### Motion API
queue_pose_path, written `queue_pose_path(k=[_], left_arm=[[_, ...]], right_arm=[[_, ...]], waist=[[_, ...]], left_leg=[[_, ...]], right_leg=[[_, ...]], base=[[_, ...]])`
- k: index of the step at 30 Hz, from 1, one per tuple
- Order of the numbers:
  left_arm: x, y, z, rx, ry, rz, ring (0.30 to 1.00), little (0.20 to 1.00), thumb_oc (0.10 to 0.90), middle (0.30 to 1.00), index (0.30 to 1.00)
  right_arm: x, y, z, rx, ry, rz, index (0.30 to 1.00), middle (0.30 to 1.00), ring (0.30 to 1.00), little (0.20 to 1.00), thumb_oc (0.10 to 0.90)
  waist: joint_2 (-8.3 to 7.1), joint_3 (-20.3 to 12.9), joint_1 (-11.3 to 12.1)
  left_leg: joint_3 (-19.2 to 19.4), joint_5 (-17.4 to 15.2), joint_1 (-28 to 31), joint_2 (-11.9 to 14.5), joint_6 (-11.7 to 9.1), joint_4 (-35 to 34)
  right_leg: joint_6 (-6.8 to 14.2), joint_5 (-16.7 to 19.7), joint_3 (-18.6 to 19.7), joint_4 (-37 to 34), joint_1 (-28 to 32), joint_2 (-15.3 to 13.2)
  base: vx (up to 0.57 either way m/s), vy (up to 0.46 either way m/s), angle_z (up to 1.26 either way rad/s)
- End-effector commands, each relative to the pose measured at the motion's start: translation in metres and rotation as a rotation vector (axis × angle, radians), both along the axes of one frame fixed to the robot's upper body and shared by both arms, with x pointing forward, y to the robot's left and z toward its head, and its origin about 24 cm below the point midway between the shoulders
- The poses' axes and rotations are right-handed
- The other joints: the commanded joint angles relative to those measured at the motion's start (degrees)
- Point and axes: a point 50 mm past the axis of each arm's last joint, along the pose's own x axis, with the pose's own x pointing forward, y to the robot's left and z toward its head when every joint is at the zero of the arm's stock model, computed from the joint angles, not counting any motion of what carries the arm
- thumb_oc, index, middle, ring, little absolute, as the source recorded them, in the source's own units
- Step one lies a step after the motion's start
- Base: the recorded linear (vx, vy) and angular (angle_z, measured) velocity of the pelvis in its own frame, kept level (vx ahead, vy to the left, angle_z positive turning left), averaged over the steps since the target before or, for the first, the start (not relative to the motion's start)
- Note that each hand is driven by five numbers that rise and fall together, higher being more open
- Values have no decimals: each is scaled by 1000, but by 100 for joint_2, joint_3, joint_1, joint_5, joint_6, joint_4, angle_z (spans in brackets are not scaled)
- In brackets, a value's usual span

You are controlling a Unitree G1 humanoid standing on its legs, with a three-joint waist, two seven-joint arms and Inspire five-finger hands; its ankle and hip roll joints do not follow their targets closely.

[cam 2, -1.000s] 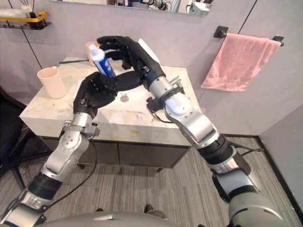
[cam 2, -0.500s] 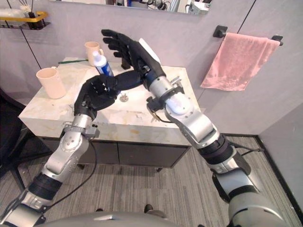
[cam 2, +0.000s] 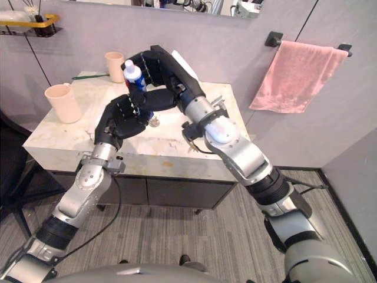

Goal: Organize the bathroom.

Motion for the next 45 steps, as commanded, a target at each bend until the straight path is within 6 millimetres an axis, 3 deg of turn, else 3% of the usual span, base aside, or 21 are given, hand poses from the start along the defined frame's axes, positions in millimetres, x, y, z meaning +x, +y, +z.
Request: queue_pose_path(k=[1, 16, 25, 33, 35, 38, 40, 42, 45], left_arm=[[4, 1, 49, -14, -274, 33, 900, 900, 800, 900, 900], [-18, 41, 60, -81, -342, 115, 900, 900, 800, 900, 900], [-30, 44, 67, -100, -387, 79, 900, 900, 800, 900, 900], [-31, 32, 68, -95, -387, 18, 900, 900, 800, 900, 900], [-29, 27, 64, -109, -366, 6, 900, 900, 800, 900, 900], [-28, 25, 63, -116, -361, -1, 900, 900, 800, 900, 900], [-28, 22, 61, -113, -351, -7, 900, 900, 800, 900, 900], [-27, 22, 55, -119, -332, -2, 900, 900, 800, 900, 900], [-27, 26, 48, -110, -314, 0, 900, 900, 800, 900, 900]], right_arm=[[-16, -4, 85, 138, -390, 7, 300, 300, 300, 300, 400], [-16, -13, 115, 151, -580, -117, 300, 300, 300, 300, 400], [-21, -12, 131, 215, -730, -170, 300, 300, 300, 300, 400], [-29, -15, 140, 368, -1002, -331, 300, 300, 300, 300, 400], [-24, -9, 136, 415, -1012, -379, 300, 300, 300, 300, 400], [-21, -5, 134, 434, -1013, -405, 300, 300, 300, 300, 400], [-16, -5, 128, 458, -1006, -438, 300, 300, 300, 300, 400], [-11, -7, 123, 473, -997, -468, 300, 300, 300, 300, 400], [-5, -7, 118, 475, -977, -482, 300, 300, 300, 300, 400]], waist=[[31, -391, 234], [-74, -353, 789], [-119, -349, 1043], [-78, -281, 1252], [18, -223, 1157], [34, -205, 1054], [24, -116, 873], [19, 24, 724], [1, 58, 750]], left_leg=[[-282, -736, 202, -311, 360, 22], [-794, -701, 70, -480, 455, 65], [-1042, -670, -40, -640, 544, 73], [-1531, -581, -196, -861, 705, 104], [-1750, -604, -91, -886, 750, 71], [-1889, -585, -36, -912, 760, 34], [-2195, -664, 121, -1098, 775, 22], [-2521, -654, 283, -1285, 821, 25], [-2746, -600, 300, -1327, 821, 22]], right_leg=[[188, -381, 72, 228, -18, -83], [266, -379, -216, 482, 32, -299], [341, 36, -308, 691, -20, -531], [342, 787, -213, 1654, -260, -889], [231, 635, 115, 1925, -620, -476], [141, 465, 271, 1746, -942, -114], [85, 233, 505, 984, -1353, 541], [85, 578, 673, 983, -1818, 844], [-73, 442, 649, 716, -1557, 877]], base=[[4, 50, 4], [-5, 52, 19], [-6, 70, 25], [1, 62, 27], [110, 62, 41], [109, 15, 49], [199, -1, 40], [212, -30, 65], [159, -122, 100]])
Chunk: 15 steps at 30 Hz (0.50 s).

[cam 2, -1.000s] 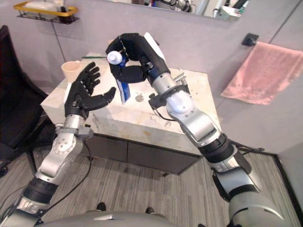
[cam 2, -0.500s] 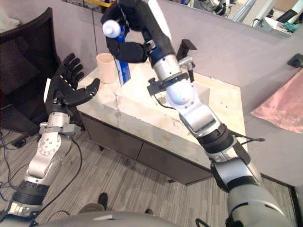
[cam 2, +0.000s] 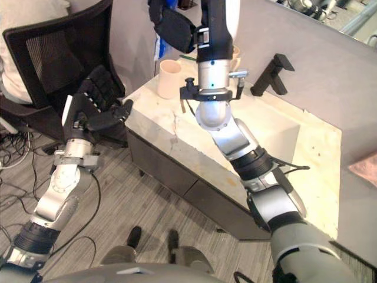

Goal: Organize the bathroom.

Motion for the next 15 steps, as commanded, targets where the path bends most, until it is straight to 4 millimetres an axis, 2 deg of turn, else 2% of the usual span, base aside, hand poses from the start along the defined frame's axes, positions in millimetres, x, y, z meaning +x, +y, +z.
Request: queue_pose_path(k=[1, 3, 7, 8, 10, 12, 14, 15], left_arm=[[-13, -7, 31, -91, -233, -69, 900, 900, 800, 900, 900], [-13, -6, 29, -99, -223, -72, 900, 900, 800, 900, 900], [-13, -1, 19, -131, -181, -99, 900, 900, 800, 900, 900], [-13, -5, 20, -137, -184, -117, 900, 900, 800, 900, 900], [-13, -8, 22, -144, -182, -135, 900, 900, 800, 900, 900], [-13, -10, 21, -150, -175, -159, 900, 900, 800, 900, 900], [-14, -10, 20, -150, -167, -180, 900, 900, 800, 900, 900], [-14, -9, 19, -149, -163, -186, 900, 900, 800, 900, 900]], right_arm=[[-19, 4, 62, 141, -285, 40, 300, 300, 300, 300, 400], [-17, 6, 60, 144, -282, 30, 300, 300, 300, 300, 400], [-12, 9, 53, 141, -271, -34, 300, 300, 300, 300, 400], [-13, 8, 47, 130, -266, -59, 300, 300, 300, 300, 400], [-13, 6, 43, 123, -271, -94, 300, 300, 300, 300, 400], [-14, 0, 37, 118, -272, -134, 300, 300, 300, 300, 400], [-12, -5, 35, 114, -269, -170, 300, 300, 300, 300, 400], [-11, -7, 36, 112, -269, -180, 300, 300, 300, 300, 400]], waist=[[194, -544, 59], [184, -562, 81], [183, -668, 78], [172, -656, 59], [155, -614, 49], [131, -558, 75], [134, -550, 116], [156, -574, 112]], left_leg=[[93, -748, 885, -669, 323, -39], [142, -737, 868, -645, 314, -39], [598, -908, 894, -537, 197, 106], [871, -923, 694, -509, 62, 508], [1067, -854, 485, -494, -45, 967], [1058, -746, 231, -476, -149, 1405], [1154, -838, 195, -229, -203, 1168], [1232, -765, 251, -38, -241, 771]], right_leg=[[-93, 1049, -298, -251, -111, 69], [-135, 1022, -278, -378, 14, 85], [-264, 875, -301, -672, 426, 63], [-297, 835, -356, -752, 613, -7], [-319, 808, -415, -773, 717, -65], [-319, 784, -454, -771, 828, -135], [-301, 658, -493, -816, 1005, -157], [-299, 598, -513, -835, 1050, -158]], base=[[111, -115, 69], [119, -100, 35], [122, -76, 2], [55, -7, 4], [55, -9, 6], [92, -7, 30], [159, 17, 59], [56, 18, 38]])
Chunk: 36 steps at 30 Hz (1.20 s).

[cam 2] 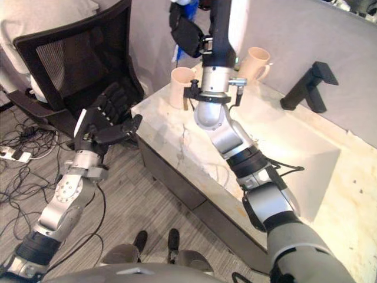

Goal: Organize the bathroom.

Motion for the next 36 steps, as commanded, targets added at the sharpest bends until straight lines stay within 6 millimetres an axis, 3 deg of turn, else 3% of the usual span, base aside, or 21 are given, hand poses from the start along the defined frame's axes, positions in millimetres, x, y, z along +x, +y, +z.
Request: queue_pose_path(k=[1, 2, 3, 5, 8, 13, 20, 36], left_arm=[[-7, -1, 33, -43, -215, -56, 900, 900, 800, 900, 900], [-7, -1, 33, -43, -214, -56, 900, 900, 800, 900, 900], [-8, -1, 32, -45, -203, -72, 900, 900, 800, 900, 900], [-6, -3, 33, -40, -199, -88, 900, 900, 800, 900, 900], [-5, -5, 34, -34, -203, -105, 900, 900, 800, 900, 900], [-2, -11, 34, 7, -185, -106, 900, 900, 800, 900, 900], [-2, -11, 33, 35, -168, -99, 900, 900, 800, 900, 900], [-6, -3, 16, 74, -93, -121, 900, 900, 800, 900, 900]], right_arm=[[-22, 6, 45, 45, -256, 25, 300, 300, 300, 300, 400], [-22, 6, 45, 45, -255, 25, 300, 300, 300, 300, 400], [-19, 1, 49, 43, -247, 4, 300, 300, 300, 300, 400], [-17, -2, 48, 36, -235, -6, 300, 300, 300, 300, 400], [-14, -2, 45, 9, -230, -11, 300, 300, 300, 300, 400], [-10, -8, 32, 18, -188, 13, 300, 300, 300, 300, 400], [-10, -8, 18, -7, -146, -14, 300, 300, 300, 300, 400], [-8, -54, 6, -29, -126, -207, 300, 300, 300, 300, 400]], waist=[[-232, -720, 91], [-220, -729, 92], [-146, -771, 96], [-131, -730, 140], [-107, -698, 190], [13, -807, 26], [60, -903, -35], [63, -984, -164]], left_leg=[[887, -286, 210, 65, 171, 47], [883, -331, 249, 81, 172, 25], [1035, 92, 234, 469, 20, -670], [1011, 383, -121, 662, -105, -724], [851, 503, -313, 690, -158, -724], [839, 309, -81, 590, -76, -724], [870, 116, 37, 492, 42, -724], [1272, -50, 82, 453, 213, -724]], right_leg=[[361, -72, 156, -39, 34, -39], [363, -118, 158, -37, 60, -24], [382, -265, 91, -43, 134, -45], [400, -329, 94, -43, 260, -101], [407, -378, 81, -43, 333, -175], [509, -364, -63, 62, 254, -364], [564, -488, -141, 219, 213, -450], [646, -478, -141, 231, 161, -487]], base=[[61, 11, 21], [163, 90, 16], [261, 125, 26], [246, 127, 42], [202, 108, 6], [185, 114, -34], [126, 18, 0], [39, -4, -11]])
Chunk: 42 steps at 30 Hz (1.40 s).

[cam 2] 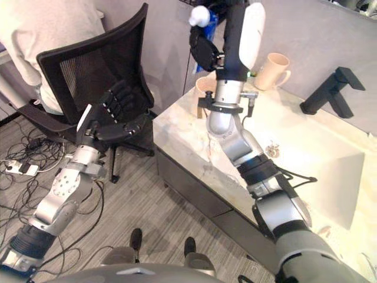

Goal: Organize the bathroom.

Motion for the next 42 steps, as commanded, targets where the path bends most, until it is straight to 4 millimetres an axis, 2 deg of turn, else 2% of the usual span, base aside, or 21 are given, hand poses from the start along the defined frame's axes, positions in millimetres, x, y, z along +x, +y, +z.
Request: queue_pose_path(k=[1, 7, 8, 14, 23, 37, 39, 40, 42], left_arm=[[-11, -8, 11, -4, -102, -69, 900, 900, 800, 900, 900], [-11, -9, 9, 0, -97, -69, 900, 900, 800, 900, 900], [-11, -9, 8, 3, -94, -65, 900, 900, 800, 900, 900], [-13, -6, 3, 19, -79, -52, 900, 900, 800, 900, 900], [-18, 0, 0, 33, -67, -57, 900, 900, 800, 900, 900], [-20, 4, -2, 51, -58, -58, 900, 900, 800, 900, 900], [-20, 4, -2, 54, -62, -57, 900, 900, 800, 900, 900], [-20, 3, -1, 55, -66, -54, 900, 900, 800, 900, 900], [-20, 3, -1, 53, -67, -51, 900, 900, 800, 900, 900]], right_arm=[[-11, -23, 36, 17, -191, -57, 300, 300, 300, 300, 400], [-7, -23, 25, 25, -141, -44, 300, 300, 300, 300, 400], [-4, -21, 18, 30, -122, -39, 300, 300, 300, 300, 400], [1, -22, 5, 47, -85, -52, 300, 300, 300, 300, 400], [3, -29, 1, 68, -77, -74, 300, 300, 300, 300, 400], [3, -30, -34, 116, 36, -47, 300, 300, 300, 300, 400], [3, -30, -39, 135, 70, -28, 799, 799, 799, 799, 733], [2, -31, -42, 166, 92, -14, 900, 900, 900, 900, 800], [1, -31, -46, 173, 104, -9, 900, 900, 900, 900, 800]], waist=[[71, -955, 1], [87, -951, 23], [87, -942, 60], [79, -914, 165], [89, -855, 275], [179, -716, 237], [189, -704, 211], [192, -696, 194], [193, -690, 171]], left_leg=[[2, -404, -110, -130, 233, -11], [1, -482, -45, -143, 248, -11], [-18, -488, -34, -152, 255, -11], [-120, -480, -36, -197, 271, -11], [-231, -481, -43, -266, 317, -11], [-215, -516, -40, -338, 436, -11], [-194, -521, -36, -339, 448, -11], [-187, -532, -29, -344, 457, -11], [-166, -542, -14, -348, 468, -11]], right_leg=[[-53, -261, -287, 269, -97, 186], [-56, -313, -282, 252, -37, 188], [-62, -320, -287, 240, -7, 195], [-77, -331, -361, 224, 37, 193], [-72, -371, -451, 303, 40, 159], [-36, -388, -394, 498, -109, 91], [-21, -375, -391, 512, -136, 77], [-17, -373, -385, 519, -146, 76], [-14, -374, -362, 539, -157, 75]], base=[[32, -17, -5], [56, -21, -4], [69, -32, 1], [73, -27, 3], [64, -13, 6], [36, -1, 2], [0, 0, 0], [9, 32, -1], [1, 19, 0]])
